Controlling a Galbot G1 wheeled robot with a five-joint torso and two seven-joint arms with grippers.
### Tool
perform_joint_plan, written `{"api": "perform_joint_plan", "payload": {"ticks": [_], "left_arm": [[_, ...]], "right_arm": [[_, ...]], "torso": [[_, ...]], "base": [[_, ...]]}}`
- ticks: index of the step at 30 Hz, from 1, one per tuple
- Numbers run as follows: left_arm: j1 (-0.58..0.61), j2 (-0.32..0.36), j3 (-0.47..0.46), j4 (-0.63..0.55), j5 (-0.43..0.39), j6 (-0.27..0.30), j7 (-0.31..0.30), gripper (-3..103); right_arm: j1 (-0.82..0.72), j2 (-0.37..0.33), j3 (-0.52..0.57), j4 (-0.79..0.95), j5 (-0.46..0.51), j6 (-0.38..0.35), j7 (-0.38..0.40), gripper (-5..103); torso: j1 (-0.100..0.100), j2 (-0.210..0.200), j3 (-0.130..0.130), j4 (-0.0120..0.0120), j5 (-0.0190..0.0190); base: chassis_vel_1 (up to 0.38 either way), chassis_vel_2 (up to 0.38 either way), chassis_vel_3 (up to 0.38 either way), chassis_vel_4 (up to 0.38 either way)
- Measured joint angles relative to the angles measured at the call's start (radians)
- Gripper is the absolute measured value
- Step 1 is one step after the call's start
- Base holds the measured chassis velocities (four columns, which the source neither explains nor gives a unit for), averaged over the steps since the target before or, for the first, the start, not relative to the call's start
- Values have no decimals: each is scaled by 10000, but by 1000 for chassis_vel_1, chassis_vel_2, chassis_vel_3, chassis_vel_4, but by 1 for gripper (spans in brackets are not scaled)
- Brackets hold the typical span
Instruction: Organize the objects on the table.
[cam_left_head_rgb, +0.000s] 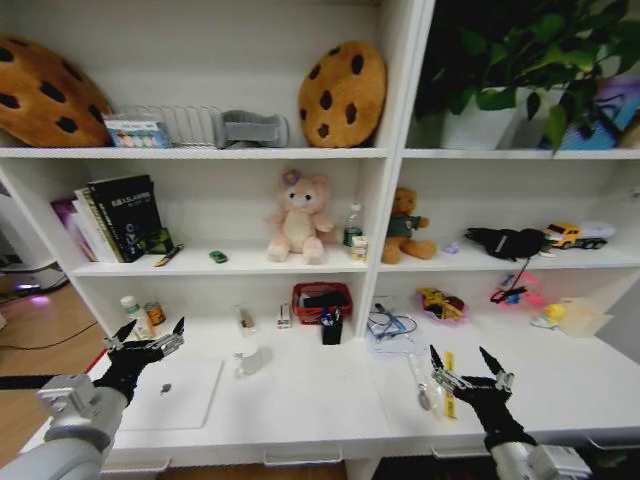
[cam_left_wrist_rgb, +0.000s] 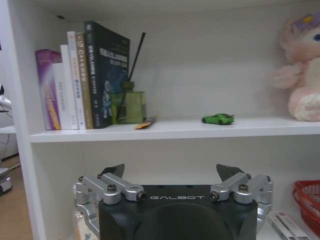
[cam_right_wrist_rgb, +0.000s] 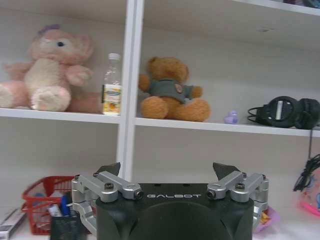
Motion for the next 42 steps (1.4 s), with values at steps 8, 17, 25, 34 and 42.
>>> {"api": "perform_joint_plan", "payload": {"ticks": [8,17,25,34,42], "left_arm": [[-1,1,-2,0,0,0,-7,100],[-1,2,-1,1,0,0,-7,100],[0,1,-1,1,0,0,-9,100],[0,0,0,-1,0,0,3,100],[0,1,0,-1,0,0,2,100]], "right_arm": [[2,-2,-2,-3,2,0,-1,100],[-2,0,-2,-1,1,3,0,100],[2,-3,0,-2,1,2,0,100],[2,-2,2,-2,0,0,2,100],[2,-2,1,-2,1,0,2,100]], "torso": [[5,-3,2,1,12],[-3,3,-3,-5,3],[4,-3,3,3,6],[0,-2,1,2,0],[1,-2,1,1,0]], "base": [[364,375,-376,-361],[287,263,-257,-281],[19,-6,22,-10],[-29,-30,19,20],[13,5,-5,-3]]}}
